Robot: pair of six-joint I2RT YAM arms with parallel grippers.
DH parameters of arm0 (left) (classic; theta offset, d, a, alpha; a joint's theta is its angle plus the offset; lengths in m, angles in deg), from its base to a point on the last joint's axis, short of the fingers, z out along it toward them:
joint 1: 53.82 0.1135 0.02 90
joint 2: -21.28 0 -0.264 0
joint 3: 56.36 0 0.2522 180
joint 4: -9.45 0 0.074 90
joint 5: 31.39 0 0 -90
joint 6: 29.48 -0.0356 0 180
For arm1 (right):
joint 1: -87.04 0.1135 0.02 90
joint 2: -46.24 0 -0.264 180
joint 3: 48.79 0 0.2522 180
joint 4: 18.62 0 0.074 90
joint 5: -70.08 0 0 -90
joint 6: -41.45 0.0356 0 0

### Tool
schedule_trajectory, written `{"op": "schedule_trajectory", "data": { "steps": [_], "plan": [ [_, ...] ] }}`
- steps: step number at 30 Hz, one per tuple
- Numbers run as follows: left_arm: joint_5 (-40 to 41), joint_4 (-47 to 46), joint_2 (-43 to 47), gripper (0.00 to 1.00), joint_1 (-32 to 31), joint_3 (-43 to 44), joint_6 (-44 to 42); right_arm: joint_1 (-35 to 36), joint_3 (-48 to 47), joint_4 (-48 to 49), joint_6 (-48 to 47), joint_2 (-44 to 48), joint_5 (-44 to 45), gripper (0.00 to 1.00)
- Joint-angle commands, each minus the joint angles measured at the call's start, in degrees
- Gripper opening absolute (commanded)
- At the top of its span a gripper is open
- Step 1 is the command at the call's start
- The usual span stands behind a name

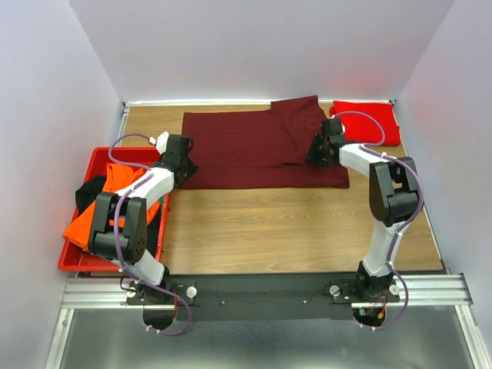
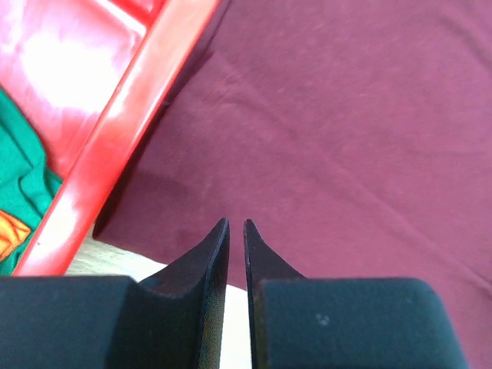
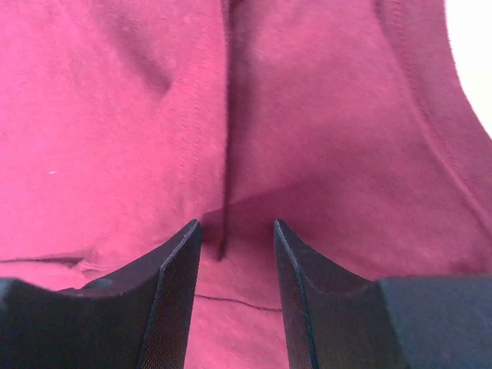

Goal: Fold and stack the t-shirts
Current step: Fold the tshirt

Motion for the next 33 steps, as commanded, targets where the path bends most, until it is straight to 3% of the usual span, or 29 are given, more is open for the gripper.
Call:
{"op": "schedule_trajectory", "data": {
  "steps": [1,33],
  "plan": [
    [-1.1,1.6,2.2,0.20,0.1,2.0,-1.6,0.8,-3.2,2.9,1.9,-2.7,-3.9,0.50],
    [-1.1,3.7,2.6,0.20,0.1,4.6,-4.0,1.3,-17.2,5.9,10.3,-14.5,-13.5,0.49]
  ]
}}
